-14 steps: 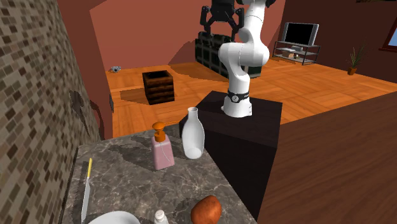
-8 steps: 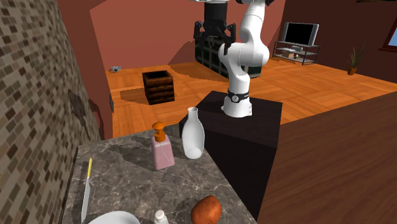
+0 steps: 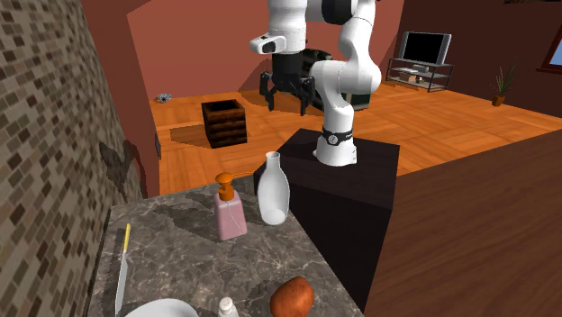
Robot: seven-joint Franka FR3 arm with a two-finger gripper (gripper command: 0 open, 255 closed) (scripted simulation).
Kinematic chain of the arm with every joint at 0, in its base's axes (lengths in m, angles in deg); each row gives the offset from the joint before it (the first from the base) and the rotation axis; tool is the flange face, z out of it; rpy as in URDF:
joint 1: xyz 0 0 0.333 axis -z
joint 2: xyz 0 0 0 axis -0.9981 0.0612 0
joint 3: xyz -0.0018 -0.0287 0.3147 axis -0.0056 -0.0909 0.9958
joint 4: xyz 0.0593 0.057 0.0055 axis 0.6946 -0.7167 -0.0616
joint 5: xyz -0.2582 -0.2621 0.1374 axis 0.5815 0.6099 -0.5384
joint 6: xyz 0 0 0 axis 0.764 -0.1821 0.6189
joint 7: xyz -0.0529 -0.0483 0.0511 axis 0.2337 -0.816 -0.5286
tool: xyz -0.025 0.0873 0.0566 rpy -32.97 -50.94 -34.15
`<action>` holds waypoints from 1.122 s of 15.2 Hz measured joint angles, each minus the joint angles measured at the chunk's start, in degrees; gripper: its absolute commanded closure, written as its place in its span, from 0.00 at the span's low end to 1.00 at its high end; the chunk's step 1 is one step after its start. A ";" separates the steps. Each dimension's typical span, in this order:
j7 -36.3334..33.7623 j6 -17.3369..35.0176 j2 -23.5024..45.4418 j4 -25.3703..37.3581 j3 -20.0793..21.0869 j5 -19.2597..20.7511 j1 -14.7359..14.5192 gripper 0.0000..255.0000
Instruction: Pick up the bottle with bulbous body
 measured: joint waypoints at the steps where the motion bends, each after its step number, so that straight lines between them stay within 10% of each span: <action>1: 0.41 2.16 1.74 -0.47 -0.52 0.19 0.00 0.00; 17: 6.03 28.76 23.56 -5.65 -6.57 1.05 0.25 0.00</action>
